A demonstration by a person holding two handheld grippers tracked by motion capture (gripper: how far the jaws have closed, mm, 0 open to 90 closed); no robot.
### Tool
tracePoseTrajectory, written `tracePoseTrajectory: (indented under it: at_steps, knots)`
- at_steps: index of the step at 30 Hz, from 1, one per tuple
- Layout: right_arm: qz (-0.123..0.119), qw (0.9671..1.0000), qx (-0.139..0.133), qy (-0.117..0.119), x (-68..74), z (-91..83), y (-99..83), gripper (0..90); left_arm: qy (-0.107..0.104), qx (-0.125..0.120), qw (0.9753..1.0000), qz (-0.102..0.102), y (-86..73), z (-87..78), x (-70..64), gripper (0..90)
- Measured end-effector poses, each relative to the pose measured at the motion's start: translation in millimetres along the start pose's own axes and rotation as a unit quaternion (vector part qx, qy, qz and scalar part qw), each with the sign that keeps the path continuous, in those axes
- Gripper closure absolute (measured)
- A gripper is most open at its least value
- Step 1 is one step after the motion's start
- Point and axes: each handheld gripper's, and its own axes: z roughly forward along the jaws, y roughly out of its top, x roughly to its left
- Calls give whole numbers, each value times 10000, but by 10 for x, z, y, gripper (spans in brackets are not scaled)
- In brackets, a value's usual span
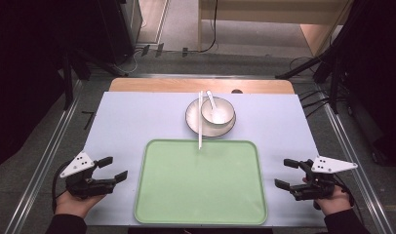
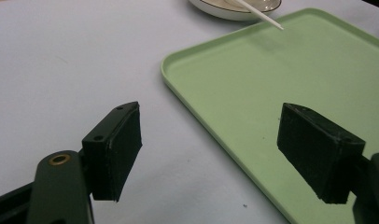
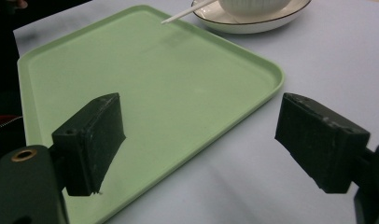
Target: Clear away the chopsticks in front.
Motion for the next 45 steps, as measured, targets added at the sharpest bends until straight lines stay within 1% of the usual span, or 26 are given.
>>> tracePoseTrajectory:
  at_steps: [9,13,19,21,22,25,27,31,35,36,40,41,45]
  knots:
    - [-8,10000,1,-5,1,-3,3,162,35,35,10000,-27,-2,-7,5,222]
    - [-2,10000,0,10,7,0,8,162,7,105,9999,-57,-3,-6,3,233]
    - [-9,10000,8,9,10,-11,3,162,-19,98,9999,-22,5,-6,-7,246]
    - [-14,10000,-14,6,6,-11,3,162,-15,157,9999,-63,10,-7,-6,258]
    - [-6,10000,-4,16,8,-9,4,162,-45,173,9997,-134,6,-4,-1,263]
    - [-13,10000,10,23,11,-1,6,162,-70,151,9997,-154,2,-7,3,273]
    - [-12,10000,12,24,12,0,6,162,-129,169,9997,-151,-1,-5,5,298]
    - [-20,10000,9,20,10,-2,4,162,-143,207,9995,-183,1,-2,-2,317]
    - [-19,10000,21,31,11,1,5,162,-188,64,9994,-288,1,-1,-14,324]
    - [-12,10000,28,27,11,2,4,162,-203,25,9993,-308,2,-4,-24,348]
    - [-14,10000,25,30,11,0,4,162,-238,26,9990,-381,5,-8,-32,390]
    - [-13,10000,24,32,11,0,4,162,-247,54,9987,-432,8,-6,-34,396]
    - [-11,10000,32,35,13,1,4,162,-231,47,9985,-493,11,-10,-29,413]
